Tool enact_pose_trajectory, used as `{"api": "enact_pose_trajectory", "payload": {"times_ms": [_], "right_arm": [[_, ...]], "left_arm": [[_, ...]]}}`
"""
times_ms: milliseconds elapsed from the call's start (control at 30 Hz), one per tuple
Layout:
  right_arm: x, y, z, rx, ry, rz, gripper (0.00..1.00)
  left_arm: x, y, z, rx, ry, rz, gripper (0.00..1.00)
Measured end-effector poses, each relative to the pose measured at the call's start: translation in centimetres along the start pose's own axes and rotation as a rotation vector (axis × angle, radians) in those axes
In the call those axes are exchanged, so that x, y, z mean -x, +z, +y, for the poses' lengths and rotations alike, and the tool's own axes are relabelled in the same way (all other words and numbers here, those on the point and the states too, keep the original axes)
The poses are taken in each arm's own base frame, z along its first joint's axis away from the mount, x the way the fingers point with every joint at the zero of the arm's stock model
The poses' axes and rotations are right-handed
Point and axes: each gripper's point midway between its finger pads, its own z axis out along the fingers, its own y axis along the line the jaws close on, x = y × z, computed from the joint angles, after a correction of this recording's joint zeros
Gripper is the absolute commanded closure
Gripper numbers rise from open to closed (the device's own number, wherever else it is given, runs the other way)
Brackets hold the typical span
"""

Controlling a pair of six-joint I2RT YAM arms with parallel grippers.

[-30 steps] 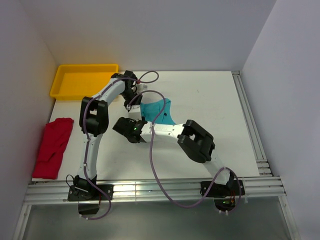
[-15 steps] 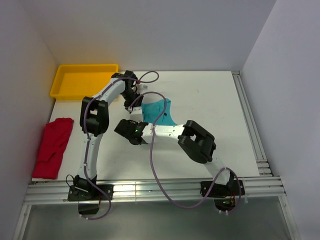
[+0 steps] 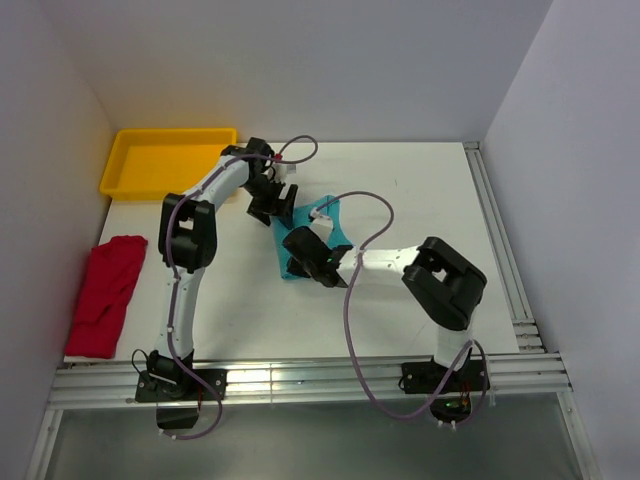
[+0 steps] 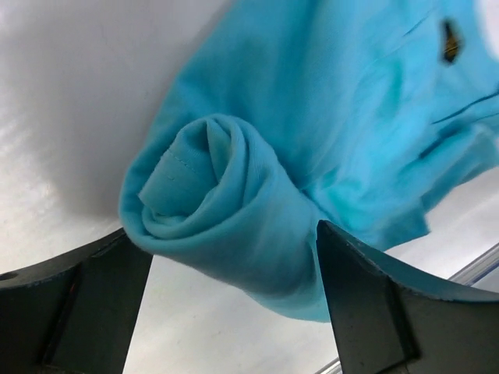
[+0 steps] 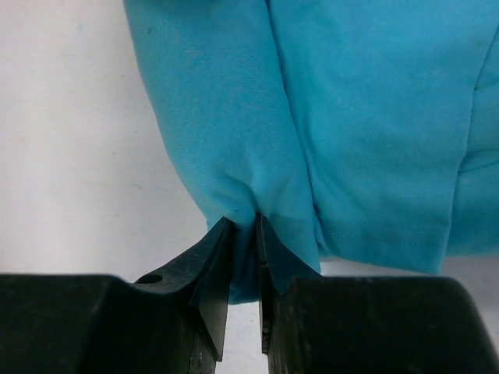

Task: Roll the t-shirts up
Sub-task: Roll the tshirt

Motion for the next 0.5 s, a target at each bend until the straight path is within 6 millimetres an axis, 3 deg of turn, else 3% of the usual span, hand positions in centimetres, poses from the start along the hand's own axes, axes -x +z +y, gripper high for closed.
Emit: {"api": "enact_pose_trajectory", "payload": {"times_ms": [133, 367, 500], "right_arm": [[0.2, 0.2, -0.8, 0.109, 0.148, 0.043, 0.79], [0.4, 0.4, -1.1, 0.291, 0.359, 0.13, 0.8], [0.5, 0.7, -1.1, 0.384, 0.461, 0.188, 0.8]], "left_arm": [[1.3, -1.3, -0.8, -0.059, -0.018, -0.083, 0.1], [3.3, -5.5, -1.6, -0.172, -0.042, -0.242, 0.09], [3.1, -5.4, -1.7, -0.219, -0.046, -0.256, 0.09]]}}
